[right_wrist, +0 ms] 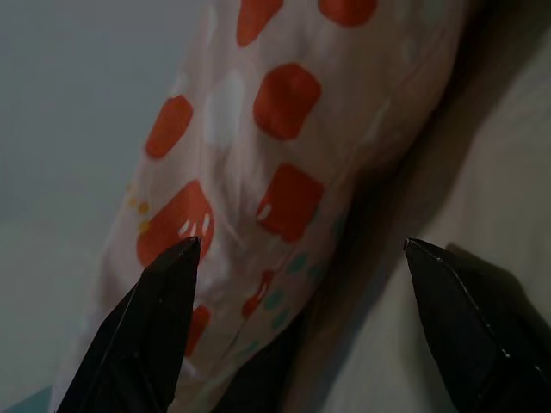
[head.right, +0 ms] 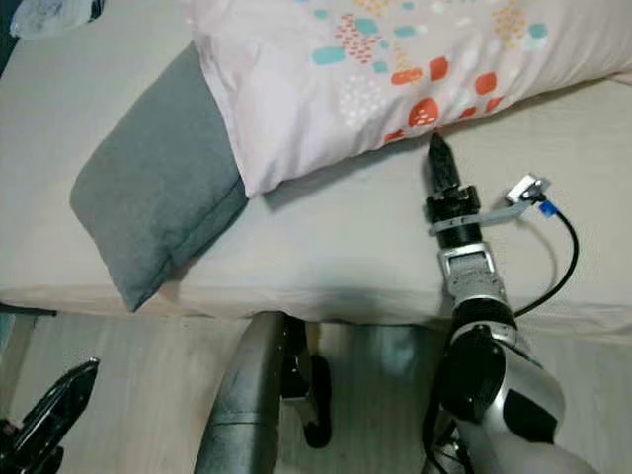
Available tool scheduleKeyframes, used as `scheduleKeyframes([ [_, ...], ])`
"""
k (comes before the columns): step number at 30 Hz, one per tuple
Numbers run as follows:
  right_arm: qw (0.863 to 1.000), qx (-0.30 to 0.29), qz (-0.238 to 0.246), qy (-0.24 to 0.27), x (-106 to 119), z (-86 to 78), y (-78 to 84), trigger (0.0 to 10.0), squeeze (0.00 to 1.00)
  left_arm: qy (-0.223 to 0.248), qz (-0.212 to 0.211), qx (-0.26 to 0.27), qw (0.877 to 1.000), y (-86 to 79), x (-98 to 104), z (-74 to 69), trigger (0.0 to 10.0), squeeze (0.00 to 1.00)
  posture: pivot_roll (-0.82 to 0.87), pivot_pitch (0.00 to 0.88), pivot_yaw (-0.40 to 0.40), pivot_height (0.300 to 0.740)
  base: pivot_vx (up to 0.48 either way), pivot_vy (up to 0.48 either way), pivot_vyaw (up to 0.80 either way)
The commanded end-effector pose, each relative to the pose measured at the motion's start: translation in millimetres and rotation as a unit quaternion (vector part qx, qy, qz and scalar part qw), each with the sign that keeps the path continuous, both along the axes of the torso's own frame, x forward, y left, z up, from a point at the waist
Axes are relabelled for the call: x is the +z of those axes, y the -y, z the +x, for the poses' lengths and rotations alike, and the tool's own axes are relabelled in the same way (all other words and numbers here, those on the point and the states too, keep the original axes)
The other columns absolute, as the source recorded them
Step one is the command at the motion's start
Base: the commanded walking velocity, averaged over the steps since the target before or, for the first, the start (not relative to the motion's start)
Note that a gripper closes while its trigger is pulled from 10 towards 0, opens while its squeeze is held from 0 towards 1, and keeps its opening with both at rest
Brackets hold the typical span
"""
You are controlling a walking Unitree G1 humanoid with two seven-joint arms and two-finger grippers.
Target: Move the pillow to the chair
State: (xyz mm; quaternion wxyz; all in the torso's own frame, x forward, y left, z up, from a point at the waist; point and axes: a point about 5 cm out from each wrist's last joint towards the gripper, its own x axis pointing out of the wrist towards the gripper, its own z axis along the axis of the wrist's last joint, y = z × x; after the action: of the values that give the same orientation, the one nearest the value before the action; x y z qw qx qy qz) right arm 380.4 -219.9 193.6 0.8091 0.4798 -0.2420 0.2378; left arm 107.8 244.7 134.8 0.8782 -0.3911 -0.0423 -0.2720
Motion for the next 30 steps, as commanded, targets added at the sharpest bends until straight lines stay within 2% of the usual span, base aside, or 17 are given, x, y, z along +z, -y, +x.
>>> scheduleKeyframes([
  [1, 1.000, -0.002, 0.008, -0.003, -4.3, -0.6, -2.4, 10.0, 0.00, -0.028, -0.003, 0.007, 1.000, -1.8, -4.9, -7.5, 10.0, 0.00, 0.33, 0.615, 0.310, 0.561, 0.000, 0.000, 0.00],
  [5, 1.000, -0.017, 0.006, 0.024, 22.3, 6.9, -1.4, 10.0, 0.00, -0.038, -0.011, 0.005, 0.999, 2.3, -5.8, -11.5, 10.0, 0.00, 0.33, 0.615, 0.305, 0.561, 0.000, 0.000, 0.00],
  [13, 0.999, -0.041, 0.004, 0.020, 44.2, 14.8, -1.6, 10.0, 0.00, -0.047, -0.018, 0.003, 0.999, 8.4, -8.3, -14.5, 10.0, 0.00, 0.31, 0.608, 0.290, 0.561, 0.000, 0.000, 0.00],
  [14, 0.999, -0.052, 0.000, -0.001, 44.2, 17.1, -2.2, 10.0, 0.00, -0.048, -0.022, 0.002, 0.999, 9.8, -8.4, -15.1, 10.0, 0.00, 0.31, 0.609, 0.289, 0.561, 0.000, 0.000, 0.00],
  [15, 0.999, -0.052, 0.000, -0.001, 44.2, 17.1, -2.2, 10.0, 0.00, -0.048, -0.022, 0.002, 0.999, 9.8, -8.4, -15.1, 10.0, 0.00, 0.31, 0.609, 0.289, 0.561, 0.000, 0.000, 0.00],
  [17, 0.996, -0.071, -0.026, -0.055, 39.6, 22.0, -7.9, 10.0, 0.00, -0.049, -0.024, 0.001, 0.998, 12.1, -8.1, -15.6, 10.0, 0.00, 0.30, 0.614, 0.291, 0.561, 0.000, 0.000, 0.00],
  [19, 0.995, -0.074, -0.035, -0.065, 38.9, 23.1, -9.9, 10.0, 0.00, -0.050, -0.024, 0.001, 0.998, 12.6, -7.8, -15.7, 10.0, 0.00, 0.30, 0.614, 0.291, 0.561, 0.000, 0.000, 0.00],
  [23, 0.994, -0.075, -0.017, -0.078, 42.7, 26.7, -16.3, 10.0, 0.00, -0.054, -0.026, -0.001, 0.998, 13.4, -7.0, -17.9, 10.0, 0.00, 0.30, 0.617, 0.295, 0.561, 0.000, 0.000, 0.00],
  [25, 0.995, -0.071, -0.017, -0.072, 46.1, 27.5, -19.0, 10.0, 0.00, -0.055, -0.026, -0.002, 0.998, 13.5, -6.7, -19.0, 10.0, 0.00, 0.30, 0.619, 0.297, 0.561, 0.000, 0.000, 0.00],
  [27, 0.998, -0.045, -0.006, -0.036, 59.1, 28.8, -27.4, 10.0, 0.00, -0.058, -0.025, -0.002, 0.998, 13.4, -5.9, -20.6, 10.0, 0.00, 0.31, 0.625, 0.300, 0.561, 0.000, 0.000, 0.00],
  [28, 0.998, -0.045, -0.006, -0.036, 59.1, 28.8, -27.4, 10.0, 0.00, -0.058, -0.025, -0.002, 0.998, 13.4, -5.9, -20.6, 10.0, 0.00, 0.31, 0.625, 0.300, 0.561, 0.000, 0.000, 0.00],
  [29, 1.000, -0.025, -0.004, -0.004, 69.6, 29.0, -33.4, 10.0, 0.00, -0.059, -0.025, -0.002, 0.998, 13.2, -5.5, -21.7, 10.0, 0.00, 0.31, 0.625, 0.297, 0.561, 0.000, 0.000, 0.00],
  [30, 1.000, -0.025, -0.004, -0.004, 69.6, 29.0, -33.4, 10.0, 0.00, -0.059, -0.025, -0.002, 0.998, 13.2, -5.5, -21.7, 10.0, 0.00, 0.31, 0.625, 0.297, 0.561, 0.000, 0.000, 0.00],
])
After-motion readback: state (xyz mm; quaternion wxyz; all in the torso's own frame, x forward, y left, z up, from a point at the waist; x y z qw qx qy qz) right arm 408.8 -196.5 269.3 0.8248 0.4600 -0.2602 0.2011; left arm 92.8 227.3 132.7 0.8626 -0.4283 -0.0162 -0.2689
